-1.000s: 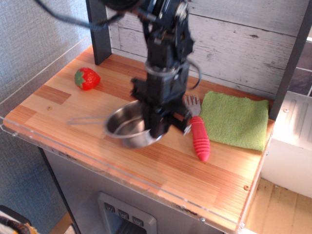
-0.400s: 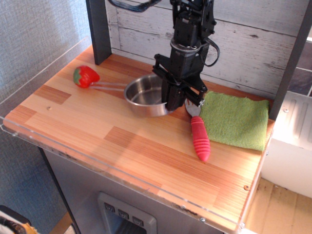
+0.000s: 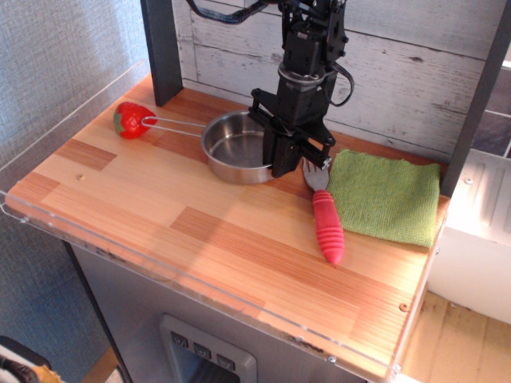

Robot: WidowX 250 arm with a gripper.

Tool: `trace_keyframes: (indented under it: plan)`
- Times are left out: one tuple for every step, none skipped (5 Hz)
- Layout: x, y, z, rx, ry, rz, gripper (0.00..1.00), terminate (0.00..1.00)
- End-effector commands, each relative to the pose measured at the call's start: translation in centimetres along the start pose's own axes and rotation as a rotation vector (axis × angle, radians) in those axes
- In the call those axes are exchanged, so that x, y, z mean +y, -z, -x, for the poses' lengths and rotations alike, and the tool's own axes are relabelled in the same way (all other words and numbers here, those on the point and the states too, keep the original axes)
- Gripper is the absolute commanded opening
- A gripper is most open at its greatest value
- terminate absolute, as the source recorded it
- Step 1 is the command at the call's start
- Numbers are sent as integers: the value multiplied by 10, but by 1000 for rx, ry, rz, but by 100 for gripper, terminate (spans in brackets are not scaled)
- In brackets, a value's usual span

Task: Place the pot in the middle of the table

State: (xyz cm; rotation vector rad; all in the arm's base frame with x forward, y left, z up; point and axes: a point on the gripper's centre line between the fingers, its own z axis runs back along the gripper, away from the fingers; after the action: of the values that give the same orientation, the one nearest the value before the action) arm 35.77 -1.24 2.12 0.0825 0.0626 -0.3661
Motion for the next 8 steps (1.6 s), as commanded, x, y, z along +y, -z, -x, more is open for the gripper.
trace_keyframes:
  plan:
    - [4,-10,4,-23,-27,20,100,0]
    - [-3,-34,10,-113,-14,19,100,0]
    - [-6,-60,26,-184,-1,5,100,0]
    - [-12,-77,54,-237,-69,-13,100,0]
    - [-18,-76,71,-231,-104,16,100,0]
    - [-18,-74,80,-224,-111,32,100,0]
    - [-13,-70,84,-214,-126,40,100,0]
    - [-11,-66,86,-206,-141,32,100,0]
